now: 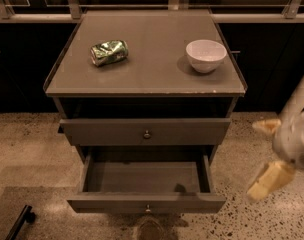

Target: Close middle drawer

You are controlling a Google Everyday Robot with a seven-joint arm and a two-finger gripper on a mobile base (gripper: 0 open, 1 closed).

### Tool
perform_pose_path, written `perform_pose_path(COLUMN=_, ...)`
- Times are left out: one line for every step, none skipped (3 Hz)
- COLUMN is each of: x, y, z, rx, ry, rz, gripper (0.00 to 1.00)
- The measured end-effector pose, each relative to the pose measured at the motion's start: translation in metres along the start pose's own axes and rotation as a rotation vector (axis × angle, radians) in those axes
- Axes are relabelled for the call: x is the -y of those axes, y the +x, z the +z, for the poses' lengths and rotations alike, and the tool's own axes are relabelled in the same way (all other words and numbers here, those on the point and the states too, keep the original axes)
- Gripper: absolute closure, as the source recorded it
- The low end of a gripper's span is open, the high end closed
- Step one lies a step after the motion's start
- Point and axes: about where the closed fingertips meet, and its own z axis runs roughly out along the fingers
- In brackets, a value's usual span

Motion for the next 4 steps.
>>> perform_pose_path(x=-0.026, y=0.05, z=0.09, rx=0.077, ry=-0.082, rz=0.156, gripper=0.0)
perform_pose_path(x=-0.041, y=0.086, z=0.172, rx=0.076, ry=-0.144, rz=0.273, gripper=0.19)
perform_pose_path(x=-0.039, y=0.092, z=0.185, rx=0.084, ry=-0.143, rz=0.291, gripper=0.42)
perform_pose_path(x=-0.039, y=0.092, z=0.185, rx=0.084, ry=-0.143, rz=0.291, gripper=0.66)
